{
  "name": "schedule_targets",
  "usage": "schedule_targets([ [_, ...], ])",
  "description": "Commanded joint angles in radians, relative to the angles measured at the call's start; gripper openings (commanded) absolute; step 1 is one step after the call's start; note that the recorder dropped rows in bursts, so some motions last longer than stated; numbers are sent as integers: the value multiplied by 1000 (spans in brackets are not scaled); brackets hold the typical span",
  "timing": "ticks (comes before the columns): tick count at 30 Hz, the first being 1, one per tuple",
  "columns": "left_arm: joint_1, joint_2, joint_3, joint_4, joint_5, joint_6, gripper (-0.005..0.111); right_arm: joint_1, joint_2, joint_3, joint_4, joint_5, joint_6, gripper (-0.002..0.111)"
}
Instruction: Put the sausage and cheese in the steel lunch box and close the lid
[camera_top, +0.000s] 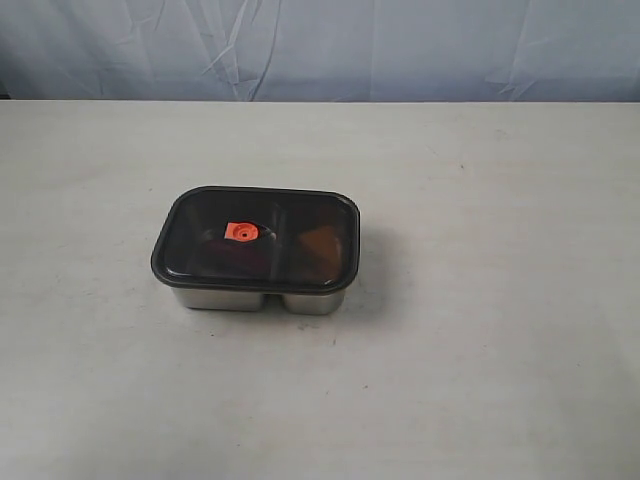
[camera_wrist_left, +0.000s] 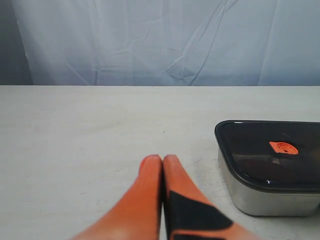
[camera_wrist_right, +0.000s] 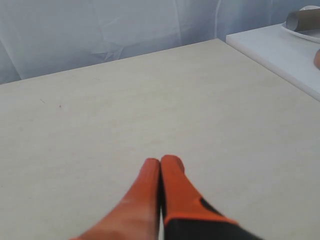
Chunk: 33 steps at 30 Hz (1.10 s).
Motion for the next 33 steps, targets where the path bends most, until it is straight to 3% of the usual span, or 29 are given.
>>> schedule_targets([
  [1, 2, -6, 4, -10, -5, -1, 0, -5, -6, 5, 1, -13, 1, 0],
  [33, 2, -6, 4, 34, -5, -1, 0, -5, -6, 5, 1, -14, 1, 0],
])
